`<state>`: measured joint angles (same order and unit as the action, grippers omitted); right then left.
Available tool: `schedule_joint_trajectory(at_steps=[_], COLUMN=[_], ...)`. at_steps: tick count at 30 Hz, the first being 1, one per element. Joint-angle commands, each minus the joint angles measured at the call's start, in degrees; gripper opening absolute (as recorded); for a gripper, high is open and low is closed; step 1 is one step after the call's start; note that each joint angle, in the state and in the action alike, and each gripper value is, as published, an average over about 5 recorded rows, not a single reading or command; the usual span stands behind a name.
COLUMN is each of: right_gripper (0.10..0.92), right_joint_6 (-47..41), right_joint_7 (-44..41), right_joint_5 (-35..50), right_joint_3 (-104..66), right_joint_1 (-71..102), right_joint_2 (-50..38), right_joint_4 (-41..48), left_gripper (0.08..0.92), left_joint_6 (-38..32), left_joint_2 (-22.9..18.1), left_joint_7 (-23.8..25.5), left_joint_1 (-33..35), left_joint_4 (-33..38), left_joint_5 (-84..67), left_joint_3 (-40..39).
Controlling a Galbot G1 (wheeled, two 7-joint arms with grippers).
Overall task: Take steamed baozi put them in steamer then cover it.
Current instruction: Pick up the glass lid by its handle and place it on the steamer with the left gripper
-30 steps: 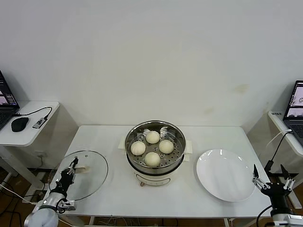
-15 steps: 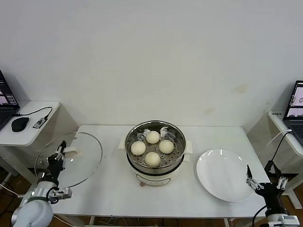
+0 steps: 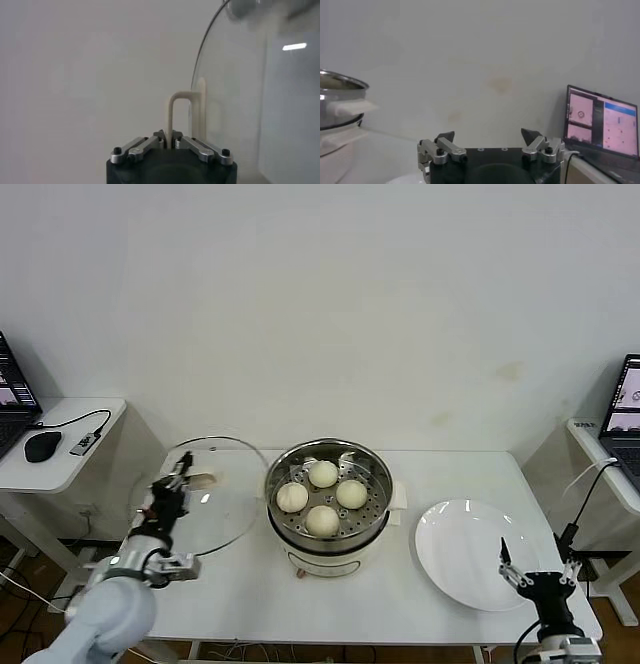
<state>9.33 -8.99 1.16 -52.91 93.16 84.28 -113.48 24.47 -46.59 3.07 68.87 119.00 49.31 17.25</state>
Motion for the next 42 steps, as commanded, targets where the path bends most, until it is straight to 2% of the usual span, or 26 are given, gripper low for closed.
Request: schedule_joint_trajectory(at_steps=[1, 8, 14, 31, 42], right_gripper=[0.823, 0.823, 0.823, 0.823, 0.823], right_joint_6=[-0.12, -0.41, -0.25, 0.00, 0.27], right_joint_7=[0.52, 0.61, 0.66, 0.53, 0.53], right_joint_5=[-3.85, -4.04, -4.44, -4.22, -4.28], right_joint_3=[2.20, 2.65, 2.88, 3.01, 2.92], right_joint_1=[-0.41, -0.15, 0.09, 1.01, 1.20], right_joint_2=[1.66, 2.23, 2.33, 2.43, 2.30], right_joint_4=[0.54, -0.25, -0.16, -0.46, -0.25], left_gripper=[0.148, 0.148, 0.148, 0.148, 0.148], left_joint_6=[11.70, 14.15, 13.68, 13.16, 12.35], left_joint_2=[-7.31, -14.33, -18.77, -23.92, -25.28], left_joint_7=[7.99, 12.07, 12.60, 13.09, 12.58], left_joint_1=[-24.15, -28.98, -30.80, -31.73, -30.78], left_joint_4=[-2.64, -7.77, -12.55, -21.17, -22.81], left_joint_5=[3.96, 8.29, 11.26, 15.67, 17.89], left_joint_3=[-26.99, -32.00, -33.68, -34.66, -34.05])
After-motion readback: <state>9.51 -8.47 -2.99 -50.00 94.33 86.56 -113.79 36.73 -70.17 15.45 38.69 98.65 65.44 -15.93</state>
